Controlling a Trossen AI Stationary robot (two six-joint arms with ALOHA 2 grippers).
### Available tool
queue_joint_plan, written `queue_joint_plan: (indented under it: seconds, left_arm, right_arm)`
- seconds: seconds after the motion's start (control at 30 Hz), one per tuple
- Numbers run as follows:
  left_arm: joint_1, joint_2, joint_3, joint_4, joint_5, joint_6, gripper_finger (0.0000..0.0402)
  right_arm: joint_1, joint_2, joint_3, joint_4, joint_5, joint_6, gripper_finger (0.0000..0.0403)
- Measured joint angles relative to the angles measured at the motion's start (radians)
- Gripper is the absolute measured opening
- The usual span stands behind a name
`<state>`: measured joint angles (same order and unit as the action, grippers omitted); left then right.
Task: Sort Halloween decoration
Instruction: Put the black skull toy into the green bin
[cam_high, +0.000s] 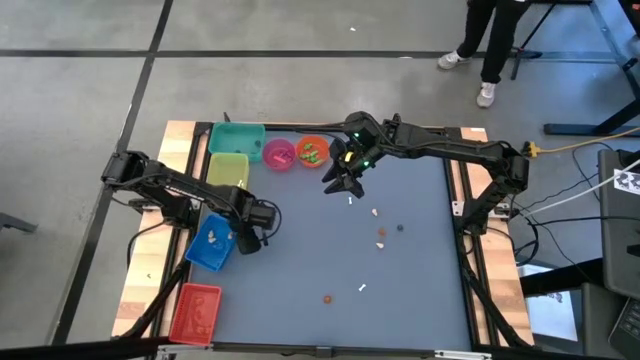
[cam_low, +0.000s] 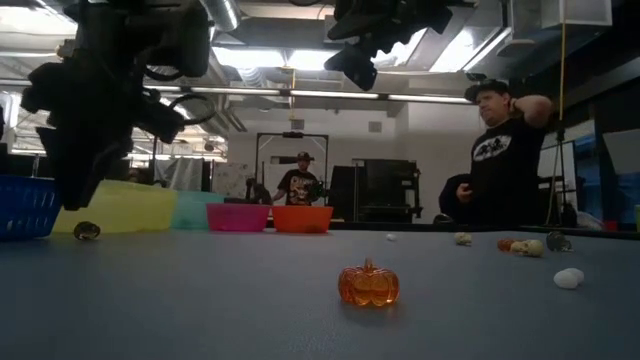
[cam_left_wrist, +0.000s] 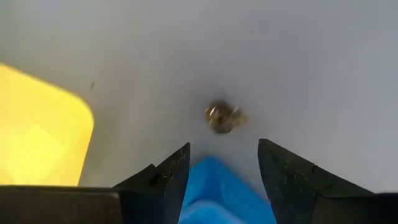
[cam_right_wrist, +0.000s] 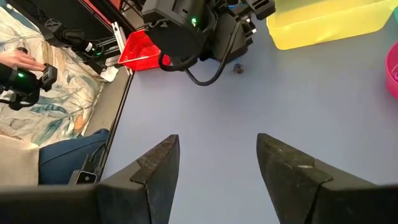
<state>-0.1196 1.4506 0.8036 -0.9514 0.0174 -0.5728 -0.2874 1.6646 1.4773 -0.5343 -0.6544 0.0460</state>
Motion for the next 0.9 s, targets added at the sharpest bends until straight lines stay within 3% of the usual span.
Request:
queue_joint_plan:
  seconds: [0.37,0.9]
  left_arm:
    - [0.000,0.006,0.000,0.051,-0.057,0.004,0.0173]
    - [-0.002,0.128,0.000,0.065,-0.056,0.008,0.0173]
  right_arm:
    - [0.000,0.000,0.000,0.000,0.000,0.000,0.0214]
    - [0.000,0.000,0.000,0.000,0.000,0.000,0.0214]
